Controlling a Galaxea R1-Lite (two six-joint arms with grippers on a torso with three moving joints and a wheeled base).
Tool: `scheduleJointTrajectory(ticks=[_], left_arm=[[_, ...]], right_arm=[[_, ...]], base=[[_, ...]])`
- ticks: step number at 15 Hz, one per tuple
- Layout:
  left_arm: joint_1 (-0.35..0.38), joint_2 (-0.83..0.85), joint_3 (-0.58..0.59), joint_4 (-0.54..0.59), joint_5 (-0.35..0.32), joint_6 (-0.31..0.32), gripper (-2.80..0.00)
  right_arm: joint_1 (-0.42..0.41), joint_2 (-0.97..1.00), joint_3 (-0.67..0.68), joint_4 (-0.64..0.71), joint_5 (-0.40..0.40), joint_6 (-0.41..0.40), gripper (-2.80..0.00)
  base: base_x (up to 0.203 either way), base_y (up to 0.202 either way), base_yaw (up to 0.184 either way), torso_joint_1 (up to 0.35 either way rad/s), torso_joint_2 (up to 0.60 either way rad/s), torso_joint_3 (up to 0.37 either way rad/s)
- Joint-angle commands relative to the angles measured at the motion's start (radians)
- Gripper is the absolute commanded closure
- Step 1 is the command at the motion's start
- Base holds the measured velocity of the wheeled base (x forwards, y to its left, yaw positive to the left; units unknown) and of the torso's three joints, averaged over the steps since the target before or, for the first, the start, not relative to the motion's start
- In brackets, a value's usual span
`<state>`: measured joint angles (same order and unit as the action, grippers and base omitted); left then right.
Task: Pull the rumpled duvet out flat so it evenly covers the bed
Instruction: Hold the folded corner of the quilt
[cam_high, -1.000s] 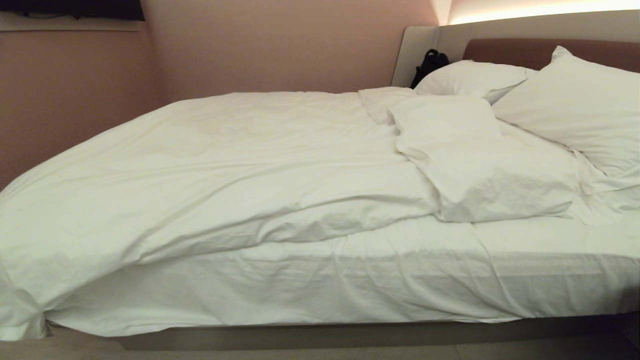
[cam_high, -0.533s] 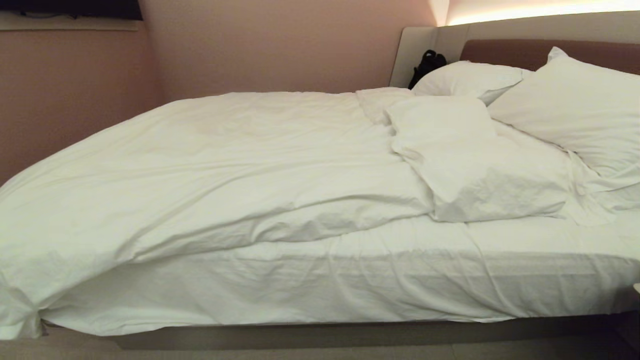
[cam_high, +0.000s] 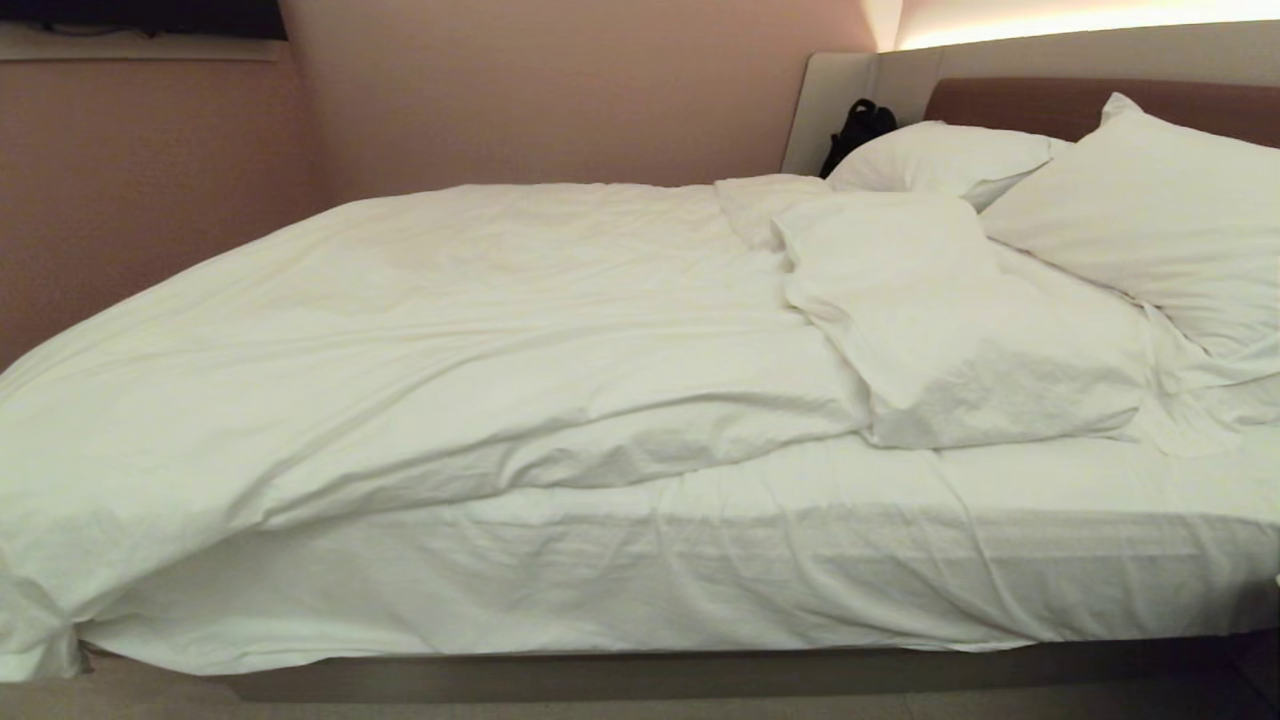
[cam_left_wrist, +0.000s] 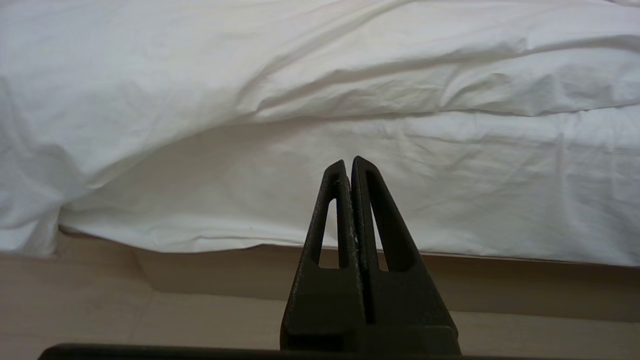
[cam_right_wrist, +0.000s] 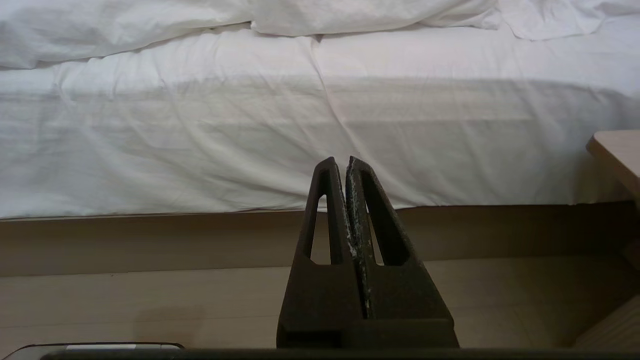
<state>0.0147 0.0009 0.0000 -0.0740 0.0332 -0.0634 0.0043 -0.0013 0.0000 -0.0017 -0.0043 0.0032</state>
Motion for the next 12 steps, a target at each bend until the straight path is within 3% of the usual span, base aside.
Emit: scheduleJointTrajectory(ticks=[1, 9, 12], left_arm=[[0.001, 0.000, 0.000, -0.001, 0.001, -0.001, 0.00], [0.001, 0.001, 0.000, -0.001, 0.001, -0.001, 0.00], [0.001, -0.001, 0.000, -0.001, 0.001, -0.001, 0.00]], right_arm=[[0.002, 0.001, 0.000, 0.000, 0.000, 0.000, 0.00], [0.002, 0.001, -0.009, 0.009, -0.005, -0.019, 0.00], [0.002, 0.038, -0.151, 0.067, 0.011, -0.037, 0.00]], base=[[0.000, 0.000, 0.000, 0.000, 0.00, 0.000], [0.000, 0.000, 0.000, 0.000, 0.00, 0.000], [0.000, 0.000, 0.000, 0.000, 0.00, 0.000]])
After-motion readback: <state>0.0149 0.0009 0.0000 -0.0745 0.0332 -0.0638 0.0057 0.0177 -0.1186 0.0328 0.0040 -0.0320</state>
